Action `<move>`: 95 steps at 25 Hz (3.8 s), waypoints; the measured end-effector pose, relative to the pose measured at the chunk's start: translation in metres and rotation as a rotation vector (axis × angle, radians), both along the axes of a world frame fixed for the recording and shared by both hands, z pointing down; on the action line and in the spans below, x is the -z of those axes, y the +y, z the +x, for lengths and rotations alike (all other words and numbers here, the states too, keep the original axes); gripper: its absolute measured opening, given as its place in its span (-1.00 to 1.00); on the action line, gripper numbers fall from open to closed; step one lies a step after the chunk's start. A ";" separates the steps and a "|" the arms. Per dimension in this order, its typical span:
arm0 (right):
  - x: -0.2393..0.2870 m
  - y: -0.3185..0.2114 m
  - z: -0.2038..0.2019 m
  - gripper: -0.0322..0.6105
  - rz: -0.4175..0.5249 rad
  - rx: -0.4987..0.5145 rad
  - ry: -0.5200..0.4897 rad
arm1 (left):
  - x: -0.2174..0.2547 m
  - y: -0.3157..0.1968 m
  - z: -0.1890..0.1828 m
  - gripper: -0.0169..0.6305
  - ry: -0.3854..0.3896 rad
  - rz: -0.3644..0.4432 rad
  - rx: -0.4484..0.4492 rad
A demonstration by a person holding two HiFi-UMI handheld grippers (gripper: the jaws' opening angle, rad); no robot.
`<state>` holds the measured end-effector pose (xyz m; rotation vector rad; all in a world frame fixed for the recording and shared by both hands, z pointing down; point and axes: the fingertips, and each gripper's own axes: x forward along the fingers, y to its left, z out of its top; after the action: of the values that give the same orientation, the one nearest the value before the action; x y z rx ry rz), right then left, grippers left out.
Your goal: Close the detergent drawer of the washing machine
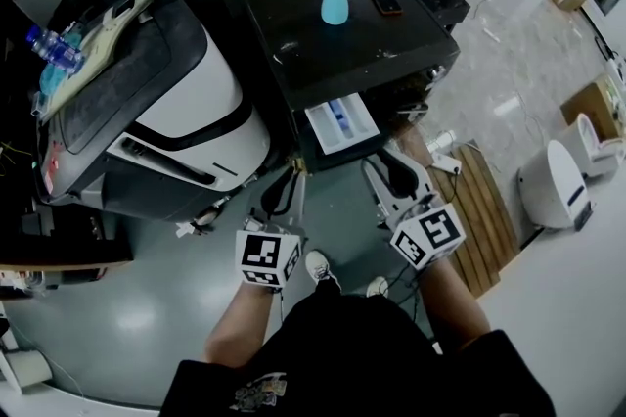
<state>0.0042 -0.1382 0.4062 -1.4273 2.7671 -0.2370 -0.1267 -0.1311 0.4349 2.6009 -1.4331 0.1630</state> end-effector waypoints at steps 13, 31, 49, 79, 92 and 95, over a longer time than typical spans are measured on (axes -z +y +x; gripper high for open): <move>0.000 -0.012 -0.032 -0.22 0.008 -0.005 0.035 | -0.019 -0.010 -0.008 -0.32 -0.039 -0.060 -0.121; -0.052 -0.018 0.001 -0.01 -0.094 -0.031 0.137 | -0.066 -0.022 0.011 -0.08 -0.047 -0.096 -0.125; -0.145 -0.071 0.065 -0.01 -0.294 0.005 0.217 | -0.151 -0.059 0.040 -0.08 -0.037 -0.283 -0.021; -0.246 -0.111 0.086 -0.34 -0.526 0.090 0.225 | -0.223 -0.084 0.058 -0.38 -0.054 -0.475 0.035; -0.244 -0.122 0.081 -0.37 -0.527 0.074 0.221 | -0.222 -0.095 0.054 -0.41 -0.054 -0.480 0.065; -0.243 -0.128 0.079 -0.38 -0.524 0.068 0.221 | -0.221 -0.101 0.052 -0.41 -0.059 -0.480 0.076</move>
<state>0.0836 -0.2658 0.6494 -1.5275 3.0830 -0.9192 -0.0749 -0.2320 0.6556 2.1654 -1.3113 0.5082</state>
